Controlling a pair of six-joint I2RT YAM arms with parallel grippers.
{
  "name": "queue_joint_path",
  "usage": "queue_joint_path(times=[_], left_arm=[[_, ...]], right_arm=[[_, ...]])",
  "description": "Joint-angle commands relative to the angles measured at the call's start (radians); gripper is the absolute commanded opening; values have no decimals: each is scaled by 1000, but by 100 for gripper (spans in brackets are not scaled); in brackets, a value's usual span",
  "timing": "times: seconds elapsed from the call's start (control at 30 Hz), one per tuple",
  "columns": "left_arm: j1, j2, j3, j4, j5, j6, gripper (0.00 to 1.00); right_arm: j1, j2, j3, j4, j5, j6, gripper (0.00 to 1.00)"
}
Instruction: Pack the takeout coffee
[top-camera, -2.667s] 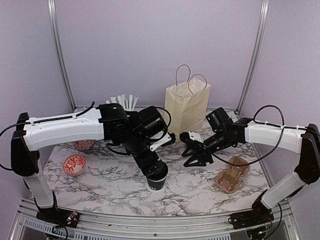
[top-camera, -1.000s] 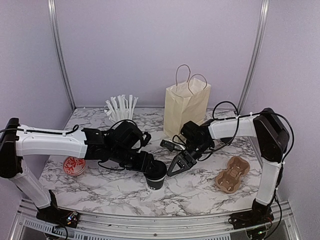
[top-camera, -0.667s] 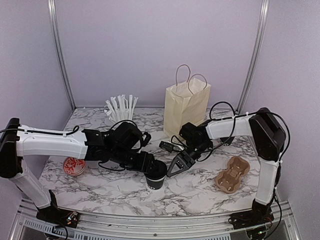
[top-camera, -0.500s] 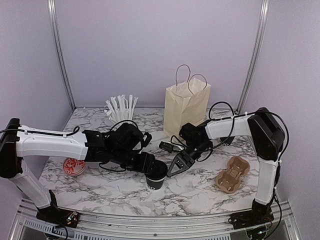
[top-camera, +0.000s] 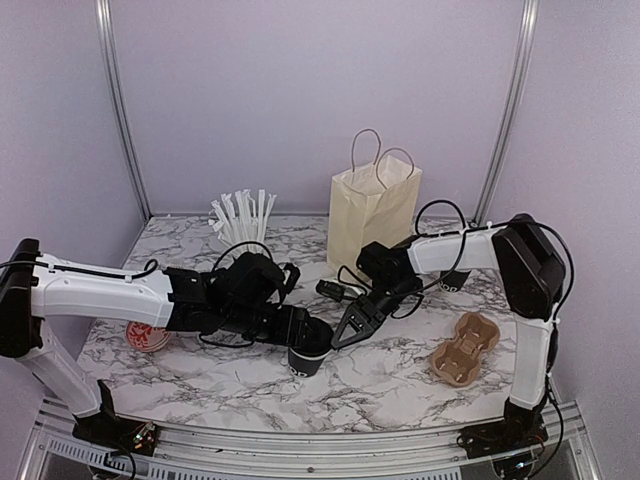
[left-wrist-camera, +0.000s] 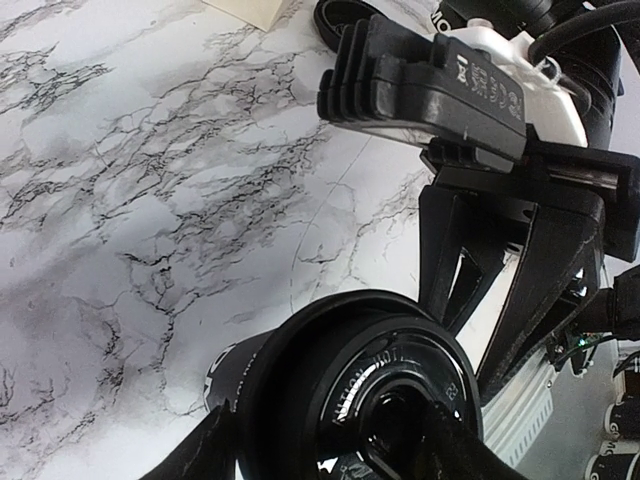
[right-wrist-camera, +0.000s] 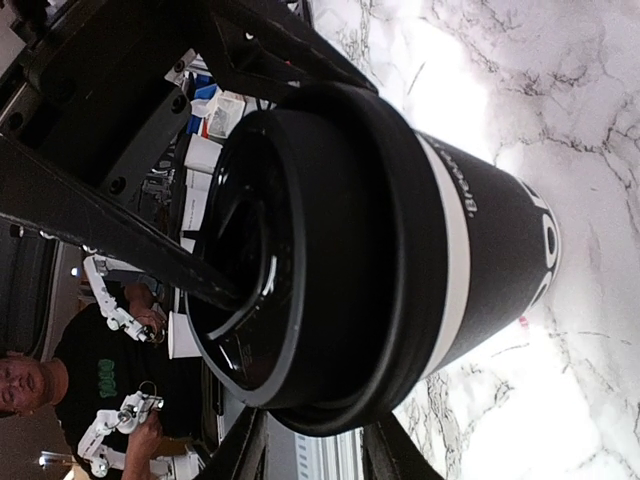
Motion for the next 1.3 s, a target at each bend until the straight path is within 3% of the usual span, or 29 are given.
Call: queue_joint_path(times=[0.0, 0.37, 0.57, 0.77, 0.87, 1.03, 1.27], left_arm=[[-14, 21, -64, -85, -16, -7, 64], [-14, -37, -174, -82, -52, -61, 65], [-14, -47, -194, -73, -70, -66, 66], [-12, -22, -186, -61, -64, -68, 66], [-12, -15, -185, -59, -61, -68, 67], [-11, 0, -189, -57, -54, -67, 67], [-4, 2, -227, -56, -64, -88, 67]], right_arm=[[21, 38, 65, 79, 24, 46, 30], [44, 78, 137, 78, 3, 92, 38], [58, 129, 186, 83, 39, 141, 34], [81, 149, 189, 81, 13, 145, 47], [90, 150, 194, 81, 12, 149, 49], [91, 171, 198, 87, 69, 178, 31], [100, 227, 209, 99, 270, 195, 22]])
